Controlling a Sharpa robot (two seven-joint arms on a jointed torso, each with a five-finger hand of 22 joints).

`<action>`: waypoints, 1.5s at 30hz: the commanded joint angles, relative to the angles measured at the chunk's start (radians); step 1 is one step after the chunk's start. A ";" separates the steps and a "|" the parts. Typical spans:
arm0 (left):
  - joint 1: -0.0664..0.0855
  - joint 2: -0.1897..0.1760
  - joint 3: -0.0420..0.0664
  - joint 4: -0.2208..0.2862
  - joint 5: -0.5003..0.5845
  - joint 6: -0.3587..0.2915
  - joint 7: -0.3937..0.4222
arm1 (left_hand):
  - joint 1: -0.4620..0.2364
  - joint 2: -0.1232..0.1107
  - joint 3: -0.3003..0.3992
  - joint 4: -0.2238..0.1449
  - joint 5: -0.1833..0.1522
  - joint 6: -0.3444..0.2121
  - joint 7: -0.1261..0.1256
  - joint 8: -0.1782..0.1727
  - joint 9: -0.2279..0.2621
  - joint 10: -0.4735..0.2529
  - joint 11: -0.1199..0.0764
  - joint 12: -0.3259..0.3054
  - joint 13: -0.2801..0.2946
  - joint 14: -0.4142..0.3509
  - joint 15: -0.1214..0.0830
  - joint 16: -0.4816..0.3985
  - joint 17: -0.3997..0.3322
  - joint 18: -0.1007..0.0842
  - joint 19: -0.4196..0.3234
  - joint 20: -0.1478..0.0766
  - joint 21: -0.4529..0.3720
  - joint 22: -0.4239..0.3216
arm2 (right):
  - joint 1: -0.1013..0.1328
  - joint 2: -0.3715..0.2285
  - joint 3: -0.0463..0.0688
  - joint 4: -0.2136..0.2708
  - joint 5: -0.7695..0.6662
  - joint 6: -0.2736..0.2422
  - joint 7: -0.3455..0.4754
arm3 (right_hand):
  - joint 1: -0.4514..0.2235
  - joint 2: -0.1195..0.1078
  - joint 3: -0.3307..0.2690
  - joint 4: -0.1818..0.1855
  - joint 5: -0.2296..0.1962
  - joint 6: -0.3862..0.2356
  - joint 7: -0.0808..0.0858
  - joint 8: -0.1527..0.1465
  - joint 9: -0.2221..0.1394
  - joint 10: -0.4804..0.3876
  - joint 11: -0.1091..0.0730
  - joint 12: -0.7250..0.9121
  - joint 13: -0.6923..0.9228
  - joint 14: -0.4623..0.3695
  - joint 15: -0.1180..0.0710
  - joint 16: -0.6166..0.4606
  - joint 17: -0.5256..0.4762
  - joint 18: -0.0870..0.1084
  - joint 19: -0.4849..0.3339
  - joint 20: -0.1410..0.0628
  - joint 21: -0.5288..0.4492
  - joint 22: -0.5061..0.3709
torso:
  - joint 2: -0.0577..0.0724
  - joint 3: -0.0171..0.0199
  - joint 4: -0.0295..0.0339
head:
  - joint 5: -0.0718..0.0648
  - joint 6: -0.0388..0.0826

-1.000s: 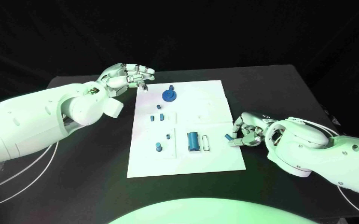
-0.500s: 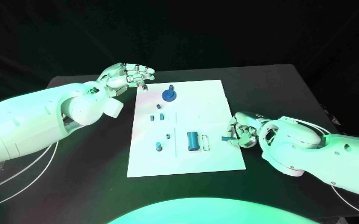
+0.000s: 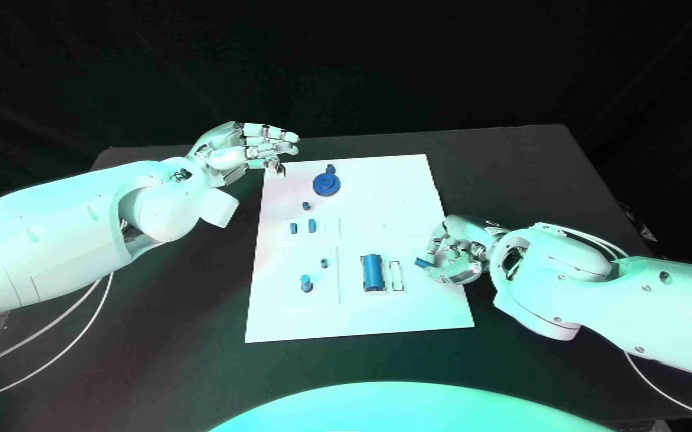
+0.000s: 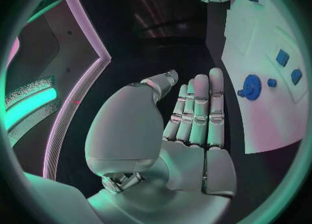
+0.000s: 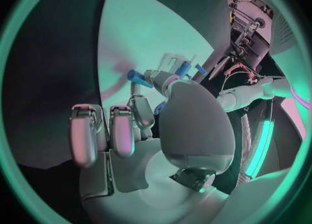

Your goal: Assemble the parts on the task board

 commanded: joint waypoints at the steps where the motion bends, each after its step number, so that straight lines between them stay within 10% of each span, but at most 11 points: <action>1: 0.001 0.003 0.001 0.002 -0.001 0.013 0.007 | 0.005 0.007 0.004 0.003 0.006 -0.010 0.005 0.003 0.001 -0.007 -0.001 0.004 -0.001 -0.007 0.003 -0.005 -0.001 0.015 0.009 -0.001 -0.006 -0.001 | 0.007 0.014 0.001 0.015 0.110 -0.039 0.011 | -0.027 0.004 0.032 -0.021 0.014 0.003 -0.008 0.013 0.019 0.008 0.001 0.005 0.032 0.077 -0.007 0.008 0.123 -0.015 0.078 -0.009 0.007 0.243 | 0.000 -0.0005 0.0002 | -0.001 -0.001; 22: 0.001 0.001 0.001 0.006 0.000 0.016 0.003 | 0.003 0.009 0.005 0.006 0.006 -0.010 0.005 0.003 0.001 -0.008 -0.001 0.004 -0.001 -0.007 0.003 -0.005 -0.001 0.015 0.009 0.000 -0.007 -0.002 | -0.004 0.081 -0.001 -0.015 0.207 -0.017 0.003 | -0.125 0.012 0.037 0.002 0.025 0.008 -0.008 0.009 0.019 0.014 0.002 0.015 0.040 0.078 -0.007 0.012 0.129 -0.016 0.081 -0.009 0.014 0.245 | 0.001 -0.0016 -0.0005 | 0.002 -0.008; 45: 0.001 -0.001 0.001 0.007 0.000 0.019 -0.004 | -0.003 0.015 0.006 0.013 0.006 -0.010 0.006 0.004 0.001 -0.009 0.000 0.005 -0.002 -0.008 0.004 -0.005 -0.002 0.014 0.010 0.000 -0.010 -0.003 | -0.016 0.105 -0.001 -0.045 0.173 0.034 -0.015 | -0.230 0.007 0.017 0.036 -0.103 0.025 -0.008 0.000 0.012 0.018 0.003 0.021 0.047 0.078 -0.006 0.013 0.131 -0.016 0.081 -0.007 0.014 0.245 | 0.000 -0.0001 0.0001 | 0.004 -0.012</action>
